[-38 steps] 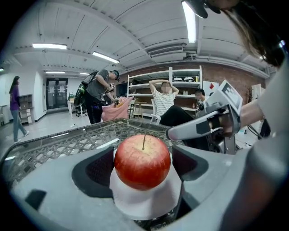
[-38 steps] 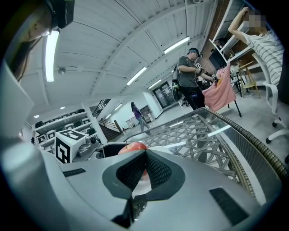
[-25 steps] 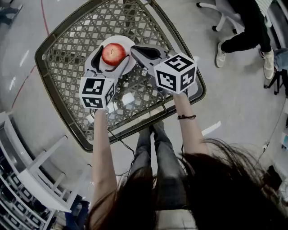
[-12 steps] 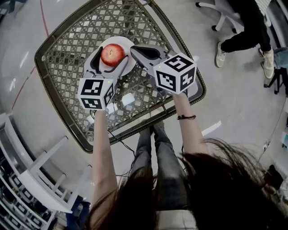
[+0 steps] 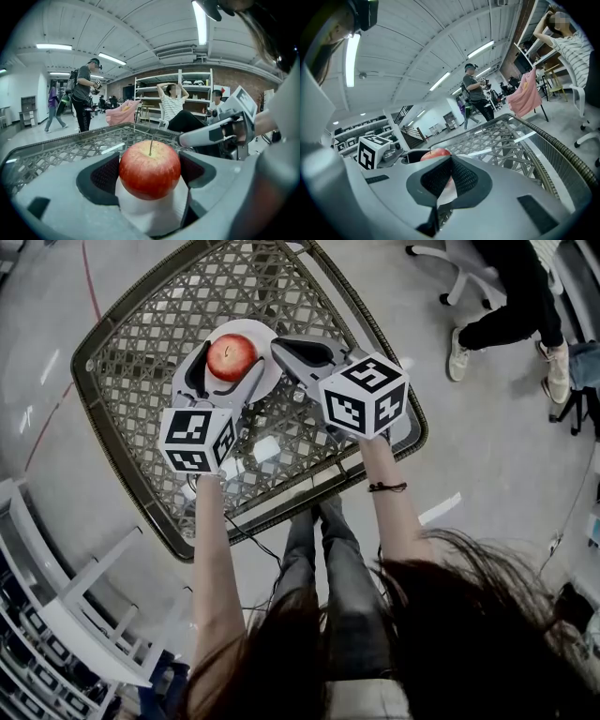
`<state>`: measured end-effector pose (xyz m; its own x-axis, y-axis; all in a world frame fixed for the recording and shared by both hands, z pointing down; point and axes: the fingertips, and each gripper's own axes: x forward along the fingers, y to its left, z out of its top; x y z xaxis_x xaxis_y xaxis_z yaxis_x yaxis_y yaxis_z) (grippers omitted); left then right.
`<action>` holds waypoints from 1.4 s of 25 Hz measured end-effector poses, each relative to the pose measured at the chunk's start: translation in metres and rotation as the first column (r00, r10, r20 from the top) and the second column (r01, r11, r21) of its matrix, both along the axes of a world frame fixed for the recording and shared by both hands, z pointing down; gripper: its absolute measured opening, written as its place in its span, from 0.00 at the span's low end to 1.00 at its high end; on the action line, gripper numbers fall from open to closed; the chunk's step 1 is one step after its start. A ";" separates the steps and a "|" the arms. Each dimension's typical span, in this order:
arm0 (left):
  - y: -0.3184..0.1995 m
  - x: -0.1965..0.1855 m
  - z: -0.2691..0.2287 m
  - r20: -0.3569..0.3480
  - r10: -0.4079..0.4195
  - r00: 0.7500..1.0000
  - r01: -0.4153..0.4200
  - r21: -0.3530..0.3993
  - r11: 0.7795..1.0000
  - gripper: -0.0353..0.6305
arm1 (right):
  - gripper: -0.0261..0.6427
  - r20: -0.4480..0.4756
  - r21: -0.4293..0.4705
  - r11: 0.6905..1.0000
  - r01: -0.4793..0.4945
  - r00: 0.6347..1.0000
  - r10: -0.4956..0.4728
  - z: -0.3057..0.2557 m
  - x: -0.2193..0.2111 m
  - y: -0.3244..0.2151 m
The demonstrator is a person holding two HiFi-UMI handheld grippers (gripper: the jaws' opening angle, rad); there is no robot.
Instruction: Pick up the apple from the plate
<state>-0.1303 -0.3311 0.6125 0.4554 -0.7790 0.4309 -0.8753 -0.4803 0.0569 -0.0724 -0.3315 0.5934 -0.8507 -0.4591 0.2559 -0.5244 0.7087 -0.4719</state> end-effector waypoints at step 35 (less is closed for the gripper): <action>0.034 0.001 -0.100 -0.138 -0.068 0.988 0.073 0.033 0.997 0.65 | 0.05 0.005 0.033 0.999 -0.008 1.000 0.008 -0.087 -0.001 0.023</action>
